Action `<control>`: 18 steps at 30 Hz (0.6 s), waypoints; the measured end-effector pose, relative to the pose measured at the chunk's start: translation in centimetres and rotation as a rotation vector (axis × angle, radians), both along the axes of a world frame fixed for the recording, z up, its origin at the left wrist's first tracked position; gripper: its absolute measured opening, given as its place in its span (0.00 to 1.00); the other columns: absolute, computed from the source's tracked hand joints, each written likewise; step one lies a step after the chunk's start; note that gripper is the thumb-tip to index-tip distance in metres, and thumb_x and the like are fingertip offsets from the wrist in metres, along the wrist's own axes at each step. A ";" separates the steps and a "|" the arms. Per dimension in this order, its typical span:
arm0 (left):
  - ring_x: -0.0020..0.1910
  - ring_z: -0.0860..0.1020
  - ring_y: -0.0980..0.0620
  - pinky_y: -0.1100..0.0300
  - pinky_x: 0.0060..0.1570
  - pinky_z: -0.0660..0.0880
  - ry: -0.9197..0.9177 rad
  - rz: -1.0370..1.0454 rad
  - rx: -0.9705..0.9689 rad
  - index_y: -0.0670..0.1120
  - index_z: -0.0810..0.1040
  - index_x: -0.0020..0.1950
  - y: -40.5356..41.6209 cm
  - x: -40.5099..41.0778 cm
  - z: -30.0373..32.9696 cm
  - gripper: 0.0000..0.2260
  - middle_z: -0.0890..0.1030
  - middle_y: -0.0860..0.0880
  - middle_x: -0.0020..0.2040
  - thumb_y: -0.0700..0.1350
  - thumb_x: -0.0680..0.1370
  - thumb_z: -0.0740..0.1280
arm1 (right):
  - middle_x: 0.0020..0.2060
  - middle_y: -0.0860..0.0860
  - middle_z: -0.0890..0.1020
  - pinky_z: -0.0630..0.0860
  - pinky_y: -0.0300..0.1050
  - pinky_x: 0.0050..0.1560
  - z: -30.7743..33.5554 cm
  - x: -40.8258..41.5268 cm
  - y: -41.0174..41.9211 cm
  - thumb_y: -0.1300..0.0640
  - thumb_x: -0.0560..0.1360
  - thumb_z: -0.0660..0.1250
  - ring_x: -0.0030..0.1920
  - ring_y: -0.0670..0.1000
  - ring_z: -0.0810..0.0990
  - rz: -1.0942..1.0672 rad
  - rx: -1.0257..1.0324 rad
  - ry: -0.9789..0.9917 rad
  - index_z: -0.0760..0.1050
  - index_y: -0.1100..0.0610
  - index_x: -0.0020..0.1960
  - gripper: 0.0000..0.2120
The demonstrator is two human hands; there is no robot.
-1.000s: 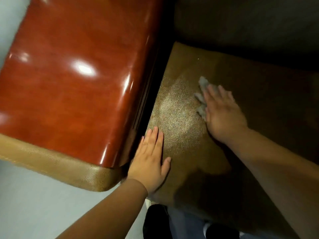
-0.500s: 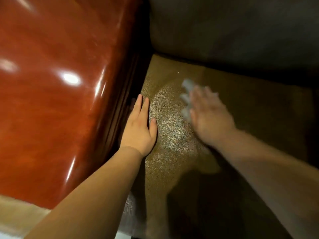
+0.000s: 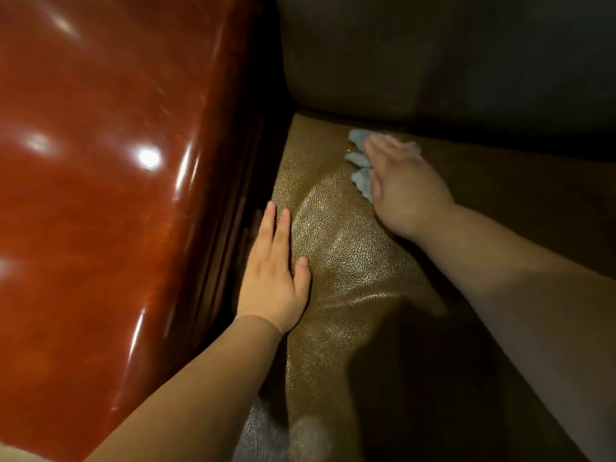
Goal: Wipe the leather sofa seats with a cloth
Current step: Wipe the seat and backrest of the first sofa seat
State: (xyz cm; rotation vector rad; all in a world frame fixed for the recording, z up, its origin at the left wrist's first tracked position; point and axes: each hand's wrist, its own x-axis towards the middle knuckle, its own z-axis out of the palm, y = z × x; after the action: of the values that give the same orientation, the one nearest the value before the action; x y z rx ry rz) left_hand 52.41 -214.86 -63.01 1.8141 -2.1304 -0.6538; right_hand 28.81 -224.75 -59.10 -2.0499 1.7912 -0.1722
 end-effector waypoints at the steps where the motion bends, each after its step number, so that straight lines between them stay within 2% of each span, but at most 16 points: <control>1: 0.82 0.48 0.59 0.71 0.77 0.43 -0.003 0.000 -0.004 0.44 0.55 0.86 0.0 0.1 -0.1 0.31 0.48 0.47 0.87 0.50 0.84 0.60 | 0.79 0.58 0.66 0.56 0.50 0.79 -0.3 0.5 -0.8 0.56 0.86 0.55 0.80 0.58 0.62 -0.004 -0.001 -0.015 0.61 0.60 0.81 0.25; 5: 0.82 0.49 0.59 0.72 0.77 0.43 0.017 0.012 -0.012 0.45 0.55 0.86 0.3 0.1 -0.5 0.32 0.49 0.47 0.87 0.50 0.84 0.60 | 0.72 0.60 0.74 0.65 0.53 0.72 -0.8 2.1 -3.9 0.57 0.85 0.58 0.71 0.61 0.72 -0.049 -0.047 -0.003 0.66 0.61 0.78 0.23; 9: 0.82 0.50 0.57 0.71 0.77 0.44 0.035 0.004 -0.021 0.43 0.57 0.85 0.2 0.0 -0.4 0.31 0.51 0.45 0.86 0.49 0.83 0.60 | 0.72 0.60 0.76 0.65 0.53 0.74 -0.1 2.0 -1.1 0.54 0.81 0.54 0.74 0.61 0.72 0.071 -0.010 -0.155 0.73 0.61 0.75 0.25; 12: 0.81 0.49 0.59 0.73 0.76 0.43 0.037 0.010 -0.010 0.43 0.56 0.85 0.1 -0.1 0.0 0.31 0.50 0.46 0.87 0.49 0.84 0.60 | 0.69 0.57 0.80 0.66 0.54 0.75 0.6 1.9 3.9 0.57 0.81 0.57 0.72 0.59 0.75 0.213 -0.001 -0.236 0.78 0.59 0.71 0.21; 15: 0.81 0.50 0.59 0.73 0.76 0.43 0.036 0.012 -0.015 0.43 0.56 0.85 0.2 0.0 0.0 0.32 0.49 0.46 0.87 0.49 0.84 0.60 | 0.70 0.56 0.78 0.64 0.54 0.77 0.6 1.1 5.7 0.55 0.81 0.56 0.74 0.58 0.73 0.285 -0.021 -0.219 0.76 0.60 0.72 0.23; 18: 0.82 0.52 0.57 0.73 0.76 0.44 0.044 0.010 -0.037 0.42 0.57 0.85 0.3 0.2 -0.5 0.31 0.51 0.45 0.86 0.48 0.83 0.61 | 0.72 0.60 0.76 0.66 0.58 0.76 -0.6 1.0 1.1 0.53 0.81 0.53 0.75 0.63 0.71 0.097 -0.058 -0.120 0.73 0.62 0.74 0.26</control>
State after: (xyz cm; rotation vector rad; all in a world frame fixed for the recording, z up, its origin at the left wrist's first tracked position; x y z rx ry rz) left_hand 52.62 -214.59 -63.47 1.7732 -2.0899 -0.6420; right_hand 29.77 -223.62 -59.67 -2.1138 1.6297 -0.3157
